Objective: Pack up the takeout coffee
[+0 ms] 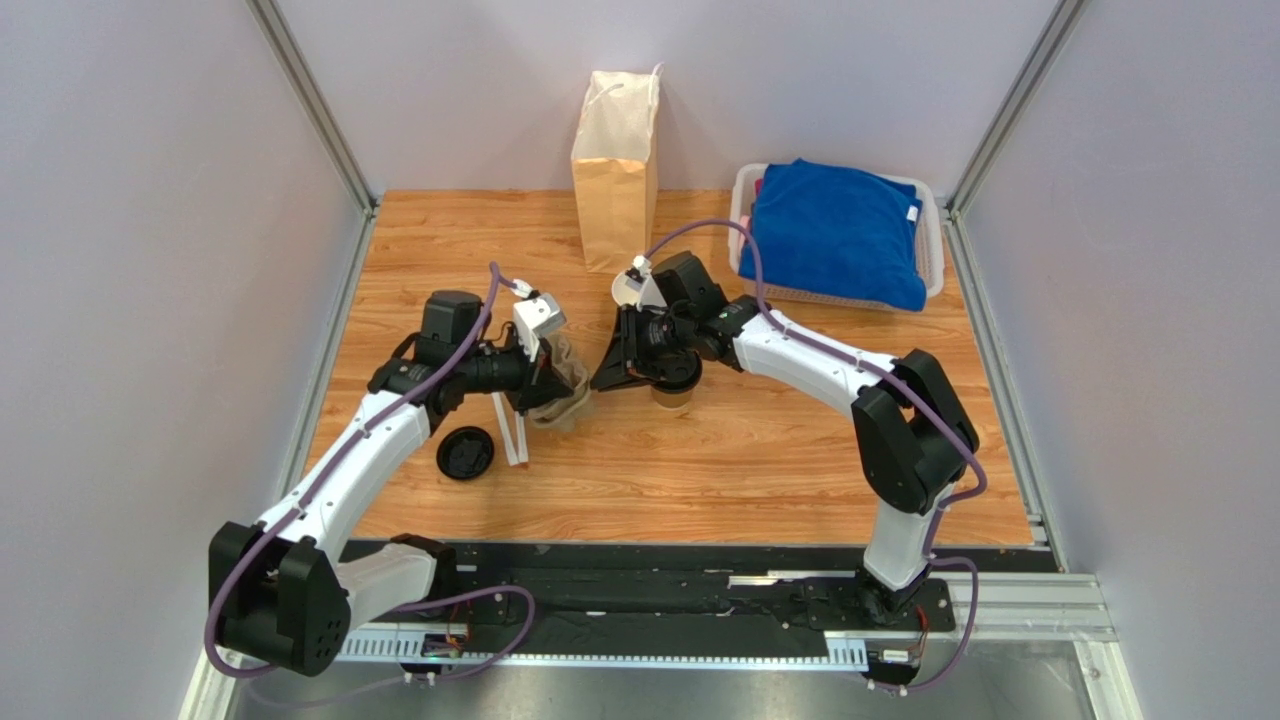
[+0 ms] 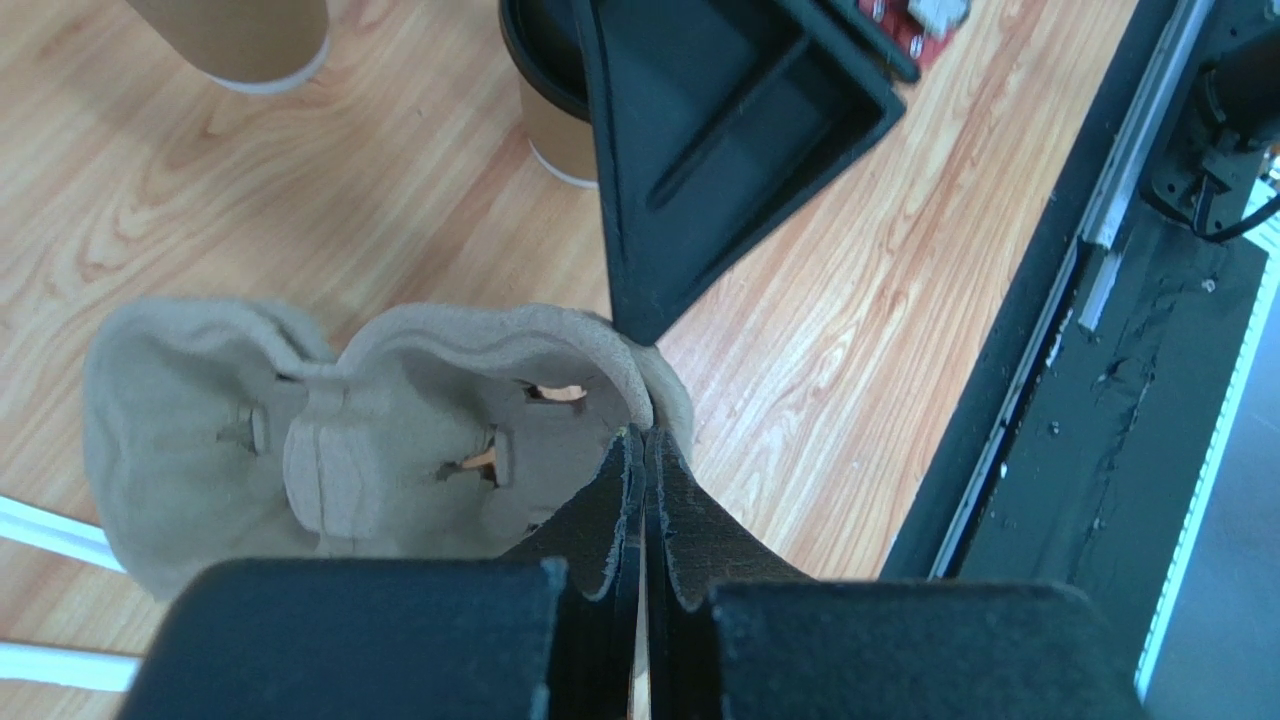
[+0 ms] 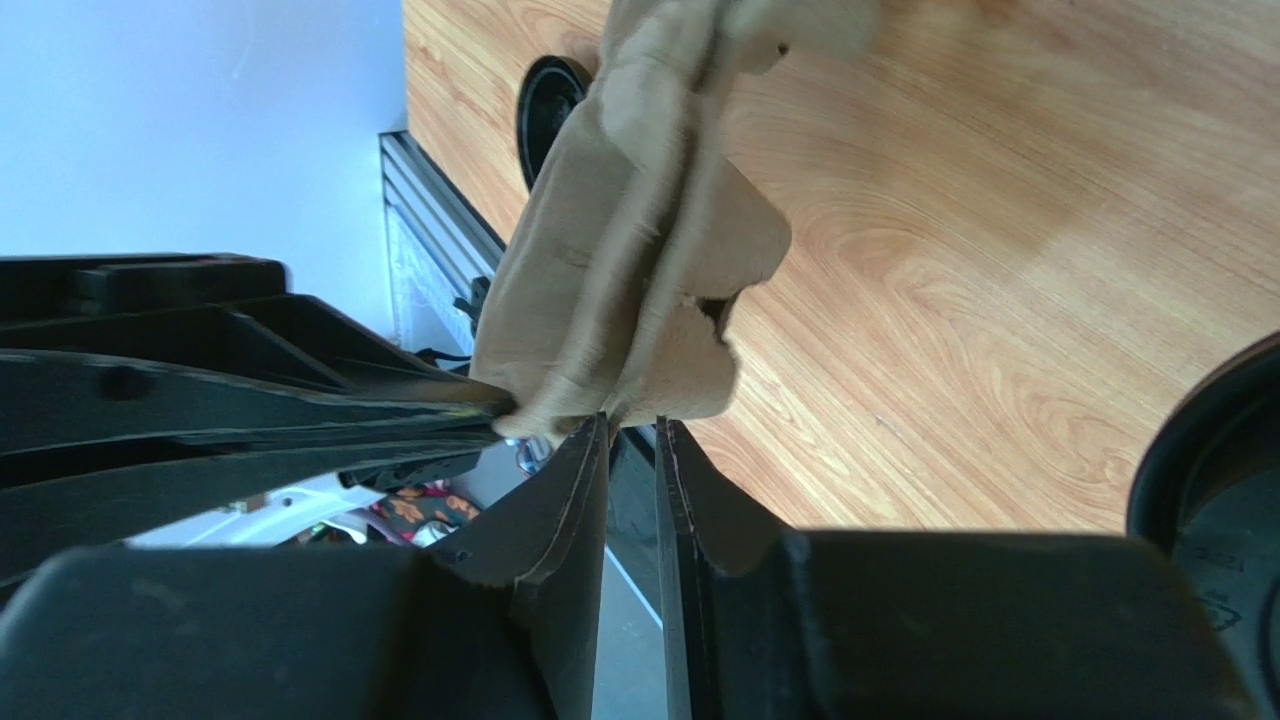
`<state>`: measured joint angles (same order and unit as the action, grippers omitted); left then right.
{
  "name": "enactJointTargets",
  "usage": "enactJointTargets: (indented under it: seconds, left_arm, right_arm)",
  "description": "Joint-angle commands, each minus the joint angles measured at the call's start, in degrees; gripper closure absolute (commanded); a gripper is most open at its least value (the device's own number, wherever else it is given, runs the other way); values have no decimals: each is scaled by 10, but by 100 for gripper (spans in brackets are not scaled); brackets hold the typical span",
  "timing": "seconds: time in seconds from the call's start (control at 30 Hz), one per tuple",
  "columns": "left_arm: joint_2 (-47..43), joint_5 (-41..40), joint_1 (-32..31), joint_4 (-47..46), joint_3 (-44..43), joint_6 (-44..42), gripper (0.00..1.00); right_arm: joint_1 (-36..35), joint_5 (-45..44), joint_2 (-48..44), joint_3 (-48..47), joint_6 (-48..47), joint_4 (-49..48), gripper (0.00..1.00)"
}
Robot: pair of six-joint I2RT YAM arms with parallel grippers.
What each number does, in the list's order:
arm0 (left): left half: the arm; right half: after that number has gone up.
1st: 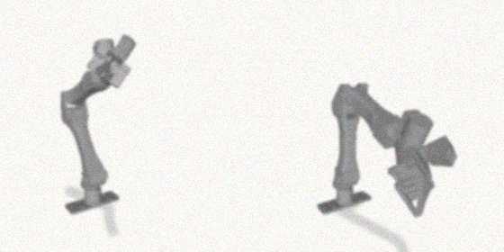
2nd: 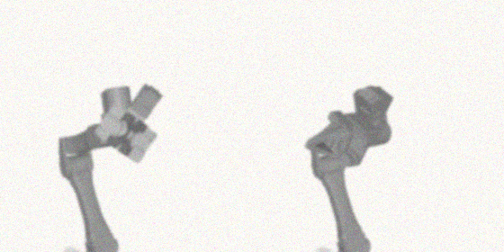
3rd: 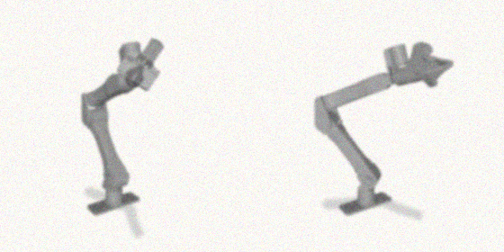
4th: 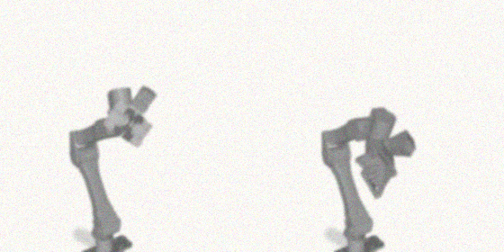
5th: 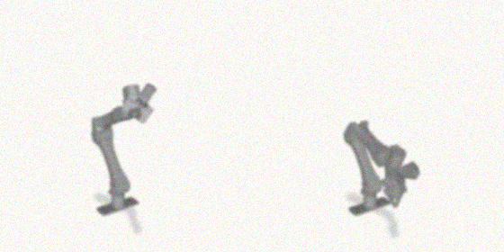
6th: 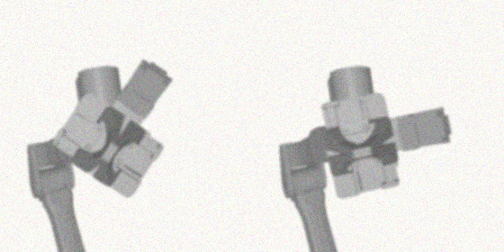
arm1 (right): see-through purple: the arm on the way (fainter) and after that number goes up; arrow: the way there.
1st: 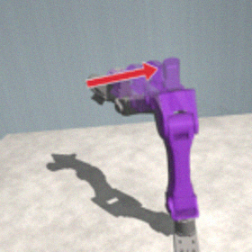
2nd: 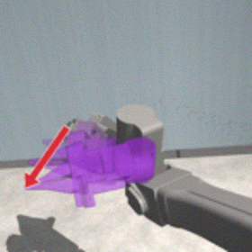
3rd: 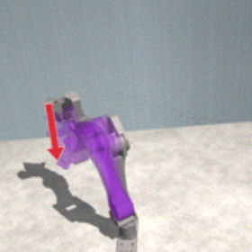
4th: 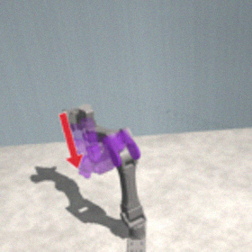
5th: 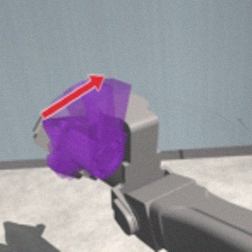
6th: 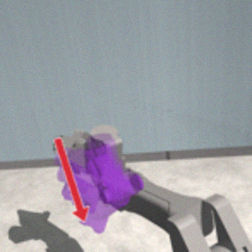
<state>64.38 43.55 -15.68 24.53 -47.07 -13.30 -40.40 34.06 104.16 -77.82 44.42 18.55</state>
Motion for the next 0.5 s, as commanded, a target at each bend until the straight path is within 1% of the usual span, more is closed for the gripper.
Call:
enactJointTargets:
  seconds: [0.0, 0.27, 0.47]
  left_arm:
    - [-14, 29, 7, -53, -6, 21, 100]
    - [-14, 41, 8, -52, -15, 17, 100]
    - [-30, 39, 8, -14, -38, -33, 100]
  right_arm:
    - [-9, -17, 2, 11, -20, 6, 79]
    - [-15, -23, 0, 11, -37, 17, 79]
    - [-16, -33, -9, 9, -46, 23, 79]
